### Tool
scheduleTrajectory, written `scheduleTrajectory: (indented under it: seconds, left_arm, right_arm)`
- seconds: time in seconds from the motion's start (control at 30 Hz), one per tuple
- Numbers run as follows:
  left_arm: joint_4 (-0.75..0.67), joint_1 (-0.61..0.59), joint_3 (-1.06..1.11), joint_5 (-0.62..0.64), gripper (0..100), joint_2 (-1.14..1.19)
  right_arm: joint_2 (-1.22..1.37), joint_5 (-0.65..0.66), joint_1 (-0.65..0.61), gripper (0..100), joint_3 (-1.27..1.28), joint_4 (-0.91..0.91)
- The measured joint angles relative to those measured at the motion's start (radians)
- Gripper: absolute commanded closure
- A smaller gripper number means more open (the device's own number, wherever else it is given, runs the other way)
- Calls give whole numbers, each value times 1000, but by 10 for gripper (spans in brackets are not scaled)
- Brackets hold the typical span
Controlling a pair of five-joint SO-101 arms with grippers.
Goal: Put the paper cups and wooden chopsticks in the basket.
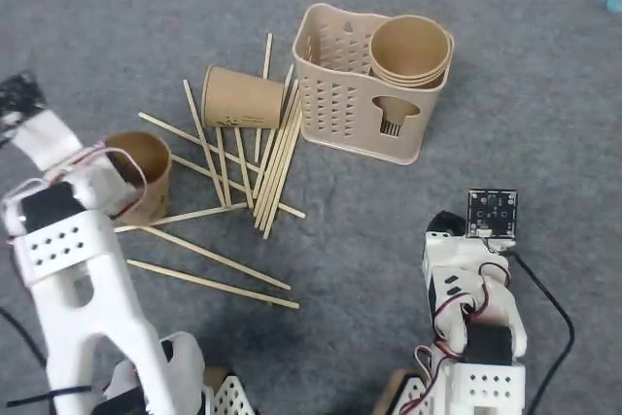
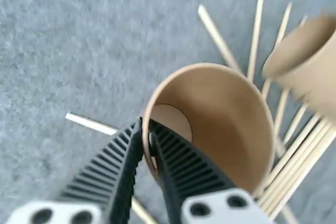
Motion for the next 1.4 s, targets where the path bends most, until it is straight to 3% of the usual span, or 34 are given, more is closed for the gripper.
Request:
scheduleTrajectory:
  seconds: [0.27, 0.53, 0.63, 0.77, 0.97, 1.4]
  left_arm:
    - [89, 124, -173, 207, 988, 0]
    - [115, 482, -388, 489, 988, 0]
    - [60, 624, -460, 506, 988, 0]
    - [-69, 713, -523, 509, 988, -3]
    - [-255, 787, -560, 516, 988, -3]
    - [-404, 893, -647, 470, 988, 293]
  right_arm:
    - [0, 0, 0, 990, 0, 0]
    - [0, 0, 0, 991, 0, 0]
    - [0, 0, 0, 991, 0, 0]
    - [0, 0, 0, 990, 0, 0]
    - [0, 0, 0, 990, 0, 0]
    - [0, 0, 0, 991, 0, 0]
